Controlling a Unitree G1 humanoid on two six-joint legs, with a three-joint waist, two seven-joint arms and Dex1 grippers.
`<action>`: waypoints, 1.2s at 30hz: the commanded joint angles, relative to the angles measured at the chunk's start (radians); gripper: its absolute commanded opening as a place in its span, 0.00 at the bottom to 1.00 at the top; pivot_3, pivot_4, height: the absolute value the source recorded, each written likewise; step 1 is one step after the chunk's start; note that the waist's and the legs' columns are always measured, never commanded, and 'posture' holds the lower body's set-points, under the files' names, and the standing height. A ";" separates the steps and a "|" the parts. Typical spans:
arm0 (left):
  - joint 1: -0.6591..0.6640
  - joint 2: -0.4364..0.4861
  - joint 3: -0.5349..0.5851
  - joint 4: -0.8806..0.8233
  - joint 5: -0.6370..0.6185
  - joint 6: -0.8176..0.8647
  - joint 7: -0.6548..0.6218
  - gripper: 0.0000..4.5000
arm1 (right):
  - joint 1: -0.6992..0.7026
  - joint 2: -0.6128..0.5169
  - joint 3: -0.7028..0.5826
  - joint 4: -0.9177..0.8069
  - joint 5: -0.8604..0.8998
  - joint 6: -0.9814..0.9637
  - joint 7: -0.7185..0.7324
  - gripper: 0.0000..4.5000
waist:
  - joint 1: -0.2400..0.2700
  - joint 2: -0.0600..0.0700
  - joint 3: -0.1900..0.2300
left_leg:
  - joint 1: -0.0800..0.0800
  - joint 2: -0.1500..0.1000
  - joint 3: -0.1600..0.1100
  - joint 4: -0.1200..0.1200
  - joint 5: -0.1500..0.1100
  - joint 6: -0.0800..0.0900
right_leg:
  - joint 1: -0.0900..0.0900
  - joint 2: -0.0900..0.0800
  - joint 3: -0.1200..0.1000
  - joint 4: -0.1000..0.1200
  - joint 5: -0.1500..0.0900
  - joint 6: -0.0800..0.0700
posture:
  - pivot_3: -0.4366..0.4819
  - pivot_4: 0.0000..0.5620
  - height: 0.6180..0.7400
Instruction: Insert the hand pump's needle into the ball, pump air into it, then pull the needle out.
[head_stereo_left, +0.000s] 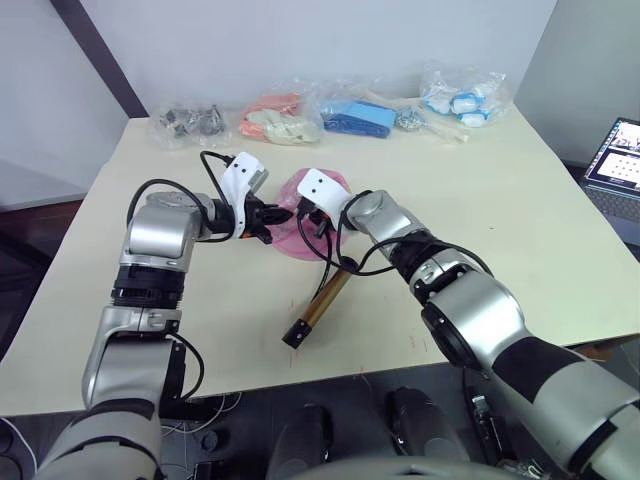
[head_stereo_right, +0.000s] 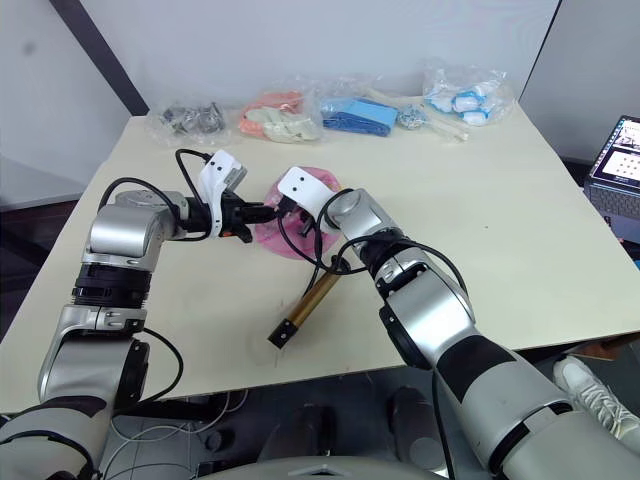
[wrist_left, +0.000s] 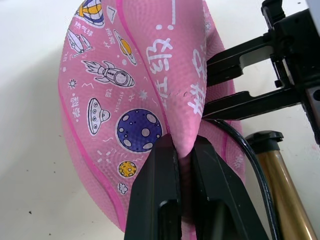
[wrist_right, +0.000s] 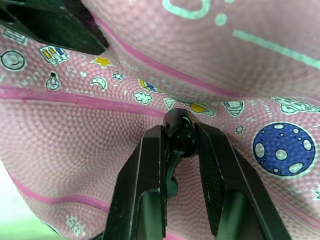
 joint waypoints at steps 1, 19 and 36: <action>0.044 -0.037 -0.075 -0.045 -0.096 0.043 -0.126 0.00 | 0.042 0.047 0.021 0.073 -0.019 0.021 -0.018 0.08 | 0.000 0.000 0.000 | 0.000 0.000 0.000 0.000 0.000 0.000 | 0.000 0.000 0.000 0.000 0.000 0.000 | 0.48 0.27 1.00; 0.075 -0.009 -0.060 -0.094 -0.118 0.059 -0.105 0.00 | 0.060 0.084 0.000 0.098 0.004 0.020 -0.035 0.08 | -0.005 0.000 0.000 | 0.000 0.000 0.000 -0.001 0.000 0.000 | 0.000 -0.001 0.000 -0.002 0.000 0.000 | 0.48 0.27 1.00; 0.093 -0.024 -0.009 -0.084 -0.101 0.049 -0.035 0.00 | 0.090 0.117 0.032 0.136 -0.016 0.006 -0.076 0.08 | -0.004 0.000 0.000 | 0.000 0.000 0.000 -0.003 0.000 0.000 | 0.000 -0.001 0.000 -0.005 0.000 0.000 | 0.48 0.27 1.00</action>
